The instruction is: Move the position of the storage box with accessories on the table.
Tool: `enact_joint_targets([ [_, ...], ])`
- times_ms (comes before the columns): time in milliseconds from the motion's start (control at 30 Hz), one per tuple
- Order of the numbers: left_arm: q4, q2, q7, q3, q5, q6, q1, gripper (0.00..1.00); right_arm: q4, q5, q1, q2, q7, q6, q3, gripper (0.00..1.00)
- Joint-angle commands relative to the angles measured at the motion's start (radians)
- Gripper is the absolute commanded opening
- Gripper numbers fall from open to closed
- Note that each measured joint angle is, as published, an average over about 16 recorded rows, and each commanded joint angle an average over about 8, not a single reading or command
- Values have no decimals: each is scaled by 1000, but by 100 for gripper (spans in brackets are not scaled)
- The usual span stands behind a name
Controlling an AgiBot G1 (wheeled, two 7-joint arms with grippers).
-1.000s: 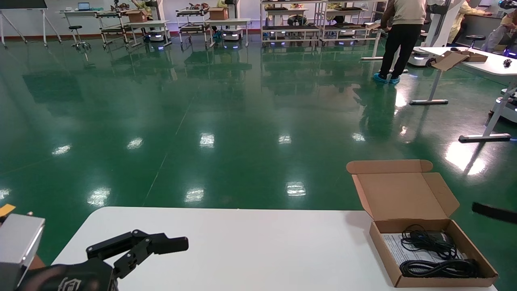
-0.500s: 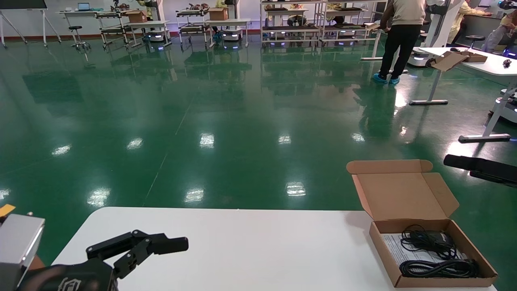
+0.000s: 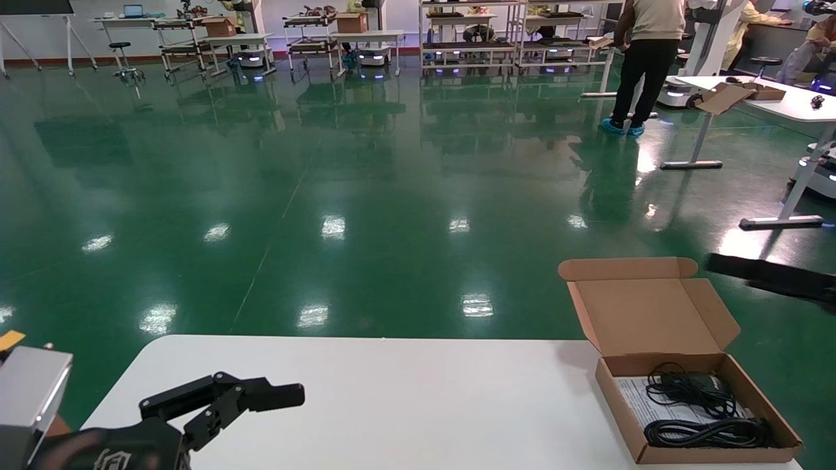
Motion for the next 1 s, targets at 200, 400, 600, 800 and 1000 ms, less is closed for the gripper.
enact_joint_targets([
  [200,0,0,0,0,0,0,0,100,129,15,-80,8,-35,-25,63,100],
  [400,0,0,0,0,0,0,0,100,251,29,-156,15,-68,-47,122,100],
  [600,0,0,0,0,0,0,0,100,372,43,-231,23,-101,-70,181,100],
  [800,0,0,0,0,0,0,0,100,493,57,-306,30,-134,-92,239,100],
  [1000,0,0,0,0,0,0,0,100,615,71,-381,37,-168,-115,299,100],
])
